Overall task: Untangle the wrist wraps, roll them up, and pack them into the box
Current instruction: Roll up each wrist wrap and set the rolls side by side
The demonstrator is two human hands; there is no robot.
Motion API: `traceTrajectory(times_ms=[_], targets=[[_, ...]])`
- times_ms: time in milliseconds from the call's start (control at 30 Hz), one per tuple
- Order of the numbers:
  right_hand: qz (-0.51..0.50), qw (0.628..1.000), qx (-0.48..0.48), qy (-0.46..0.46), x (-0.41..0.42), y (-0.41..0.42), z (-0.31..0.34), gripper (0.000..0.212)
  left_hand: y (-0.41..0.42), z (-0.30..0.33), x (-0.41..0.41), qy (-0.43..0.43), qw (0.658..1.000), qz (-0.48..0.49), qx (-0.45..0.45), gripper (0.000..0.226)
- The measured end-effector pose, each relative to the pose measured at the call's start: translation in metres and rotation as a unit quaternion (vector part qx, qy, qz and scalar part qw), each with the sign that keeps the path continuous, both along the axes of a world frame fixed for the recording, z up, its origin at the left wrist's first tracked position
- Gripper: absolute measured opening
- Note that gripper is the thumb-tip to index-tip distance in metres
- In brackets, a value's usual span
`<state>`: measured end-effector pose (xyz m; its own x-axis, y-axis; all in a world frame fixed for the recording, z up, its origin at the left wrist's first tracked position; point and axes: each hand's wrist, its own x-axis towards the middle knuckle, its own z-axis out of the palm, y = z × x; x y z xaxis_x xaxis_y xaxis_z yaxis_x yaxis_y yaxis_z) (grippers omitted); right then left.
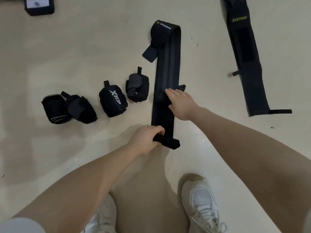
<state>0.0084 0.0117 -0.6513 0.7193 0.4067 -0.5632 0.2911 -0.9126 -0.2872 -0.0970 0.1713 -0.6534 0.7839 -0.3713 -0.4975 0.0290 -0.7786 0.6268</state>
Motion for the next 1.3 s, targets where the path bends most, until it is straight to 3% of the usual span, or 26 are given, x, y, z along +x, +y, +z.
traceTrajectory(times_ms=[100, 267, 467, 733, 833, 933, 1033, 1300], targets=[[0.052, 0.998, -0.022, -0.034, -0.012, 0.003, -0.006, 0.052, 0.005, -0.011, -0.014, -0.048, 0.998, -0.005, 0.038, 0.022], [0.113, 0.993, 0.027, -0.036, -0.048, -0.005, -0.015, 0.037, 0.012, -0.013, -0.027, -0.098, 0.991, -0.030, 0.084, 0.026], [0.129, 0.991, -0.033, 0.019, -0.074, -0.011, -0.010, 0.055, 0.013, -0.010, -0.029, -0.150, 0.976, -0.085, 0.132, 0.040], [0.087, 0.996, -0.015, 0.015, -0.071, 0.005, -0.003, 0.048, 0.014, -0.017, -0.009, -0.095, 0.974, -0.119, 0.165, 0.041], [0.091, 0.996, -0.015, 0.012, -0.068, 0.000, -0.001, 0.044, 0.012, -0.015, -0.009, -0.123, 0.971, -0.108, 0.174, 0.037], [0.126, 0.992, -0.027, 0.007, -0.079, 0.005, -0.002, 0.052, 0.011, -0.015, -0.009, -0.135, 0.968, -0.119, 0.173, 0.035], [0.105, 0.994, -0.019, 0.011, -0.092, 0.013, -0.006, 0.061, 0.011, -0.017, -0.002, -0.084, 0.974, -0.117, 0.176, 0.040], [0.073, 0.997, 0.011, -0.015, -0.099, 0.014, -0.006, 0.050, 0.002, -0.017, 0.018, -0.003, 0.977, -0.093, 0.190, 0.036]])
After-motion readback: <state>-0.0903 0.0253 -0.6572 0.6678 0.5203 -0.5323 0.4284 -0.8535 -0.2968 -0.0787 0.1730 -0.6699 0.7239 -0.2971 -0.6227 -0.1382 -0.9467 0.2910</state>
